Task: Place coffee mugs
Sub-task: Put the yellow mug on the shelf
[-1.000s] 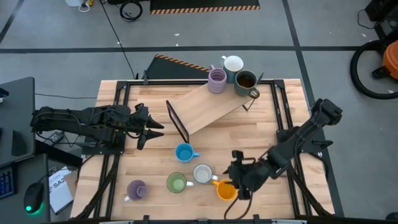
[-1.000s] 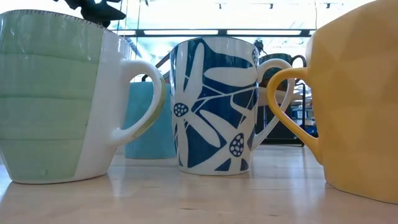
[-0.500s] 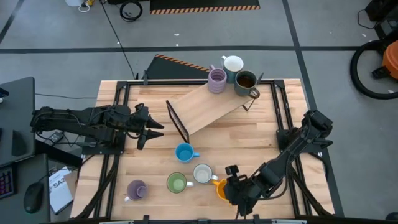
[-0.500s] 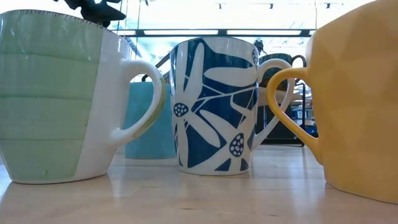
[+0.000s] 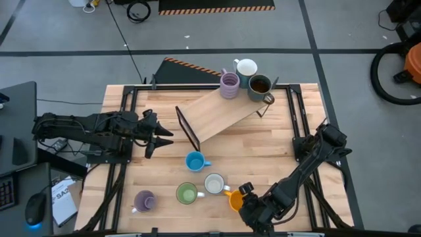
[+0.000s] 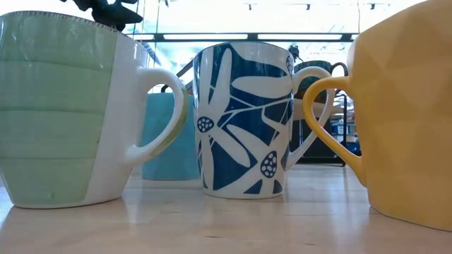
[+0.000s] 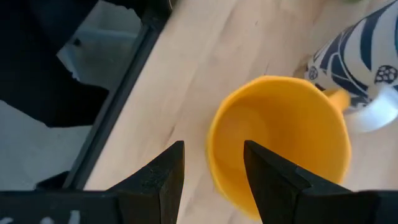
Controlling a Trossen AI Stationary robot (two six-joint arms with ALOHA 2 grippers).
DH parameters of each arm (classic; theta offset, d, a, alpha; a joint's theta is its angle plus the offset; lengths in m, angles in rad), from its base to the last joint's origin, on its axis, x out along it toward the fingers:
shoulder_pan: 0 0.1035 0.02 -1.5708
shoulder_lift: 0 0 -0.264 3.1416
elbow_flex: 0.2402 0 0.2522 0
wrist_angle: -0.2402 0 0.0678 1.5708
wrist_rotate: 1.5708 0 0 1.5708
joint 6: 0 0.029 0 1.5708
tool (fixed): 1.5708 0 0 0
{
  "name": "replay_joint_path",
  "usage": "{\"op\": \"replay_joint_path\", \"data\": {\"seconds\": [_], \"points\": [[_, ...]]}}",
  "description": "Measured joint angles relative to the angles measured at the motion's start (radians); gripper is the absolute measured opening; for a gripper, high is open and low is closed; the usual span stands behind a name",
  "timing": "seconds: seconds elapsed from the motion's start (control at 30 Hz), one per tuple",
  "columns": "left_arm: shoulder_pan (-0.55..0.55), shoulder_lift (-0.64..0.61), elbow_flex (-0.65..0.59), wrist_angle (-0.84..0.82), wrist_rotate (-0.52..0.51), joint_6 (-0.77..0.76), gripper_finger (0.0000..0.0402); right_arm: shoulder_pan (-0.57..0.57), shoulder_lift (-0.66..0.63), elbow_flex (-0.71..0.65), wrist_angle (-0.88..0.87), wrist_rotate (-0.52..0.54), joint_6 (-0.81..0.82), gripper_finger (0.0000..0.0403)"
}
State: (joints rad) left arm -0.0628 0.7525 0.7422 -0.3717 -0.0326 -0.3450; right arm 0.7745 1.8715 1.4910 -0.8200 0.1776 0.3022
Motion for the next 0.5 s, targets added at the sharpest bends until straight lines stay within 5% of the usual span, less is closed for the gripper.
{"op": "replay_joint_path", "data": {"seconds": [0.5], "points": [[0.0, 0.0, 0.0, 0.0, 0.0, -0.003, 0.0171, -0.006, 0.075, 0.0, -0.013, 0.014, -0.046, 0.0152]]}}
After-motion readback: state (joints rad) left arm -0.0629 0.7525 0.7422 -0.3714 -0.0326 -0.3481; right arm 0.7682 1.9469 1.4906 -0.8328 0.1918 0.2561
